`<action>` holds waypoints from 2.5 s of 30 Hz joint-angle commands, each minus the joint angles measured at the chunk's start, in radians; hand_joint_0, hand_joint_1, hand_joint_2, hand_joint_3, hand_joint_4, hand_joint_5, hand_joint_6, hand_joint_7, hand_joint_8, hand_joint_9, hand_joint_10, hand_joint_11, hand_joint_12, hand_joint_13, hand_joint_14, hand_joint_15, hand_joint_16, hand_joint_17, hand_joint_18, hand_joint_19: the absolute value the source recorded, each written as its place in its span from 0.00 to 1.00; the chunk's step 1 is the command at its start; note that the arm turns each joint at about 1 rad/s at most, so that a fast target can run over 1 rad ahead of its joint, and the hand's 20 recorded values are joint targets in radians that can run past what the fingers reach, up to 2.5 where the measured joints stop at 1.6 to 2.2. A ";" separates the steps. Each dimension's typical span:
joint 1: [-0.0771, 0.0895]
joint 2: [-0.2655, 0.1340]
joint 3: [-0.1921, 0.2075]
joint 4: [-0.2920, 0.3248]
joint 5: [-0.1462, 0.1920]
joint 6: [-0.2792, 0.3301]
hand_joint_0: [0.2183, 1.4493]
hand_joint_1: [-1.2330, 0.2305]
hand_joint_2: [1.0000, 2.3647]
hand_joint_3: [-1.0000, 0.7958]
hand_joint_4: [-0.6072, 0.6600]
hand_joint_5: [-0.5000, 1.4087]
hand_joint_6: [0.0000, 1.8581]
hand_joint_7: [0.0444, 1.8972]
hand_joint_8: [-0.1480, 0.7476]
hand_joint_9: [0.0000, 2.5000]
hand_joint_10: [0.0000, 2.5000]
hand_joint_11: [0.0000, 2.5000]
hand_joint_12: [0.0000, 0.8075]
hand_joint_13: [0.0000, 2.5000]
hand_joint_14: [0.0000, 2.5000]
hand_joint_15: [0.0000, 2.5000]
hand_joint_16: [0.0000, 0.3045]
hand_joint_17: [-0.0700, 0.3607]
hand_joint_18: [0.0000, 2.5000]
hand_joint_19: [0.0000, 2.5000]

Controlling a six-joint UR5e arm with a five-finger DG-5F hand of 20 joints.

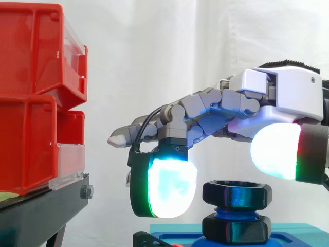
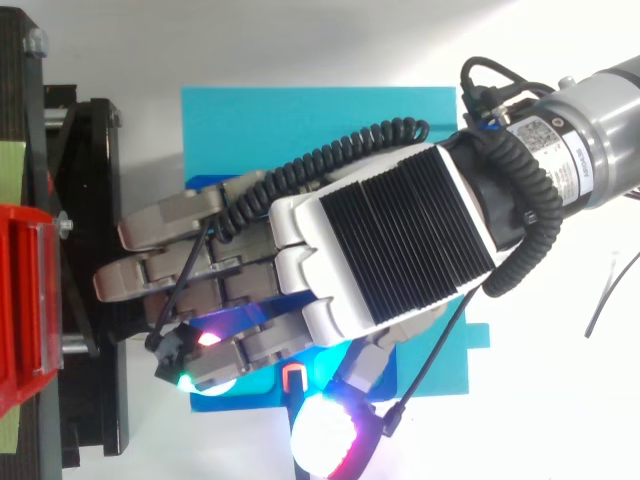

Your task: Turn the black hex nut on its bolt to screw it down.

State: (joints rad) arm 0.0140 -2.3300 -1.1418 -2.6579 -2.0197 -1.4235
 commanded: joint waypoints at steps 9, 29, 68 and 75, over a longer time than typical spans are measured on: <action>0.000 0.000 0.027 -0.031 -0.016 0.000 0.17 0.60 0.00 0.28 0.59 0.18 0.34 0.54 0.40 0.22 0.00 0.09 0.19 0.13 0.00 0.03 0.05 0.24 0.00 0.11; -0.011 0.000 0.027 -0.048 -0.031 0.002 0.17 0.63 0.00 0.28 0.59 0.18 0.34 0.54 0.41 0.23 0.00 0.09 0.18 0.13 0.00 0.03 0.04 0.23 0.00 0.12; -0.097 0.000 0.025 -0.045 -0.128 0.002 0.18 0.69 0.00 0.28 0.59 0.17 0.37 0.51 0.40 0.23 0.00 0.10 0.18 0.14 0.00 0.04 0.04 0.23 0.00 0.12; -0.124 0.000 0.025 -0.045 -0.162 0.002 0.18 0.69 0.00 0.28 0.59 0.17 0.37 0.51 0.41 0.23 0.00 0.10 0.18 0.14 0.00 0.04 0.04 0.23 0.00 0.12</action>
State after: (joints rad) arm -0.0963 -2.3301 -1.1167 -2.7028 -2.1637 -1.4220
